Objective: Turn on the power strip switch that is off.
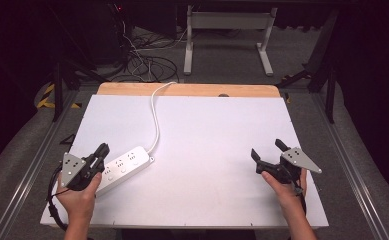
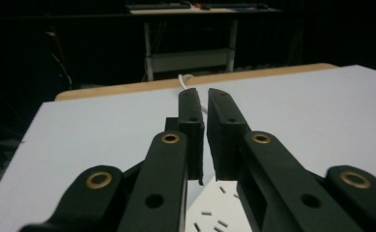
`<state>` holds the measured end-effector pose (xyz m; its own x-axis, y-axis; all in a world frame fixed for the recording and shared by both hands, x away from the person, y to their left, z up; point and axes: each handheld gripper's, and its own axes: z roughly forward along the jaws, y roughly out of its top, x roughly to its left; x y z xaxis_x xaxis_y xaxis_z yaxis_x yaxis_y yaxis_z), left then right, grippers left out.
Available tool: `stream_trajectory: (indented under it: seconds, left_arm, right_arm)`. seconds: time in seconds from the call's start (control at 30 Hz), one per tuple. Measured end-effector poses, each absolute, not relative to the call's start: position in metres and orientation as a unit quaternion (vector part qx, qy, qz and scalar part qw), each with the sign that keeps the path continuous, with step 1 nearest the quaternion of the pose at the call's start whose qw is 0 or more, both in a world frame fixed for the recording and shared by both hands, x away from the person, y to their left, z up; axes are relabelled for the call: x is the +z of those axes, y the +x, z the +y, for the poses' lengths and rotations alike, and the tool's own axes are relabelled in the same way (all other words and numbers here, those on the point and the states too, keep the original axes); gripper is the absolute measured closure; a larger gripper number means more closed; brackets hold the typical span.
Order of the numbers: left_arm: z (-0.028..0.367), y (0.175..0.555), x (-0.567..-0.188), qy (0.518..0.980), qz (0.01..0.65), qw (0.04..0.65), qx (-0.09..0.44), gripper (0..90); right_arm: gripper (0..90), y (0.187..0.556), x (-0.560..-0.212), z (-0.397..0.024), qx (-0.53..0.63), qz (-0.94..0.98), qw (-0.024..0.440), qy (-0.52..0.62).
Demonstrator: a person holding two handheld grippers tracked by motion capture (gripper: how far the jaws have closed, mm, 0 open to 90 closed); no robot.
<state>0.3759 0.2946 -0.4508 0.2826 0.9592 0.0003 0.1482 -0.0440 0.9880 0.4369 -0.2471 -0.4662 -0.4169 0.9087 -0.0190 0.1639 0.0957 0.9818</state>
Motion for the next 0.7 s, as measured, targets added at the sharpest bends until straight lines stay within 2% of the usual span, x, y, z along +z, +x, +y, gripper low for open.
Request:
stream_trajectory:
  seconds: [0.27, 0.47, 0.53, 0.57, 0.7]
  left_arm:
    - [0.2936, 0.3774, -0.4531, 0.583, 0.448, 0.518, 0.436, 63.1]
    - [0.2917, 0.3809, -0.4533, 0.577, 0.460, 0.499, 0.455, 41.1]
    - [0.2899, 0.3815, -0.4537, 0.566, 0.464, 0.491, 0.473, 29.7]
    - [0.2895, 0.3817, -0.4541, 0.562, 0.460, 0.489, 0.483, 27.2]
    - [0.2878, 0.3829, -0.4559, 0.548, 0.453, 0.477, 0.516, 27.1]
  right_arm:
    - [7.9, 0.4376, -0.4664, -0.2466, 0.532, 0.654, 0.348, 0.411]
    - [8.2, 0.4382, -0.4670, -0.2465, 0.529, 0.656, 0.347, 0.412]
    - [8.2, 0.4382, -0.4671, -0.2466, 0.528, 0.656, 0.347, 0.412]
    - [8.2, 0.4383, -0.4672, -0.2467, 0.528, 0.656, 0.347, 0.413]
    - [8.2, 0.4382, -0.4672, -0.2469, 0.527, 0.656, 0.347, 0.413]
